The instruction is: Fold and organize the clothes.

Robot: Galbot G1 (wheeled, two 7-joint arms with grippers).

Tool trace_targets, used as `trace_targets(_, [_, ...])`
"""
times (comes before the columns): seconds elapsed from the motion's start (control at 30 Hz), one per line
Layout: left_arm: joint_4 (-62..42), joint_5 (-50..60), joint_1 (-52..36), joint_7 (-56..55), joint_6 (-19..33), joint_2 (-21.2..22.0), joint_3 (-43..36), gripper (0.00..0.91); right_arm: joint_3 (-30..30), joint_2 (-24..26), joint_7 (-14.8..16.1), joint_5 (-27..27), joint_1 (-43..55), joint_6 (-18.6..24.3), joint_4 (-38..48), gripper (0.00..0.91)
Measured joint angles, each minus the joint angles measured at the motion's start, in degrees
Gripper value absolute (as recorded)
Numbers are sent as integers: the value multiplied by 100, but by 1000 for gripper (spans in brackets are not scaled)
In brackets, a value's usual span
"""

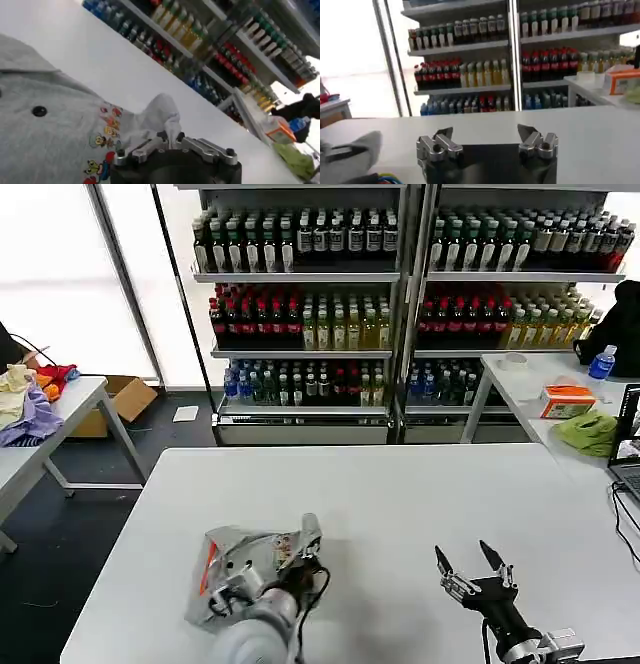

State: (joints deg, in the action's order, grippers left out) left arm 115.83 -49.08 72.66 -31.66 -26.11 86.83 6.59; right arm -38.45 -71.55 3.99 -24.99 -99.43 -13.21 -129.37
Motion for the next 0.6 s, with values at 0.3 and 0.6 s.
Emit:
trace_targets(0.3, [-530, -161, -742, -6, 17, 195, -195, 907, 665, -5, -271, -81, 207, -567, 117, 907])
trace_targets(0.6, [408, -375, -388, 439, -121, -481, 323, 907, 1597, -127, -621, -406, 1034, -1093, 630, 907])
